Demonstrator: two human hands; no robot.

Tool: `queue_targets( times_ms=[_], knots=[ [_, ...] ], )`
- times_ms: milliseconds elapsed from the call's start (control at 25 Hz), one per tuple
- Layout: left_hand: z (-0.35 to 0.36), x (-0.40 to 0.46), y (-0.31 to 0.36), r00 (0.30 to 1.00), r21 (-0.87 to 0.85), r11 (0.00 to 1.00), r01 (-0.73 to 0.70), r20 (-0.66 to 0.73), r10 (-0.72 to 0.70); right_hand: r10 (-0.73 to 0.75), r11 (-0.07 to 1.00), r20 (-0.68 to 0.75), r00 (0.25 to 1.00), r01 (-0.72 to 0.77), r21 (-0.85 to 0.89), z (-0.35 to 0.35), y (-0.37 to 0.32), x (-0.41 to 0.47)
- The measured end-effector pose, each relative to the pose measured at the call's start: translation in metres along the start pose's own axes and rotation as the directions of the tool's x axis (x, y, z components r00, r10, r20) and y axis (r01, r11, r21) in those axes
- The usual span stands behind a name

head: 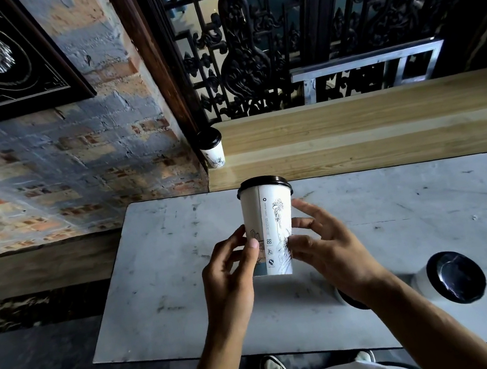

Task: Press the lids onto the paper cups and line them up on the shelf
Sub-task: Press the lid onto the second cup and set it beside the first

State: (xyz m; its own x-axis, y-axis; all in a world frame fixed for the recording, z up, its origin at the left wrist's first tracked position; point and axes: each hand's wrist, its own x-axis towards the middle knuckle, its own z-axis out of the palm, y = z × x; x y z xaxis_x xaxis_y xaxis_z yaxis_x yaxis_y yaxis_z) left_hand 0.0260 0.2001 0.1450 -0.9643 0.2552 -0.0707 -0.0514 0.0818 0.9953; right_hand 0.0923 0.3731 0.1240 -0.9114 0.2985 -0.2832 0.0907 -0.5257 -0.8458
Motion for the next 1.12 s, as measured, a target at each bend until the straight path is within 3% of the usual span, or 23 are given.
queue_targets(
  times_ms=[360,680,1120],
  knots=[
    [0.009,0.008,-0.006,1.000,0.012,1.000,0.021,-0.022,-0.020,-0.112,0.984,0.141,0.984,0.129,-0.119,-0.006,-0.003,-0.001],
    [0.031,0.003,-0.008,0.997,0.028,0.997,0.071,-0.015,-0.070,-0.028,0.988,0.051,0.998,0.036,-0.150,-0.030,-0.007,0.003],
    [0.065,0.015,-0.018,0.992,0.102,0.986,0.130,-0.021,-0.128,0.113,0.872,0.116,0.987,-0.043,-0.488,-0.069,-0.028,0.036]
  ],
)
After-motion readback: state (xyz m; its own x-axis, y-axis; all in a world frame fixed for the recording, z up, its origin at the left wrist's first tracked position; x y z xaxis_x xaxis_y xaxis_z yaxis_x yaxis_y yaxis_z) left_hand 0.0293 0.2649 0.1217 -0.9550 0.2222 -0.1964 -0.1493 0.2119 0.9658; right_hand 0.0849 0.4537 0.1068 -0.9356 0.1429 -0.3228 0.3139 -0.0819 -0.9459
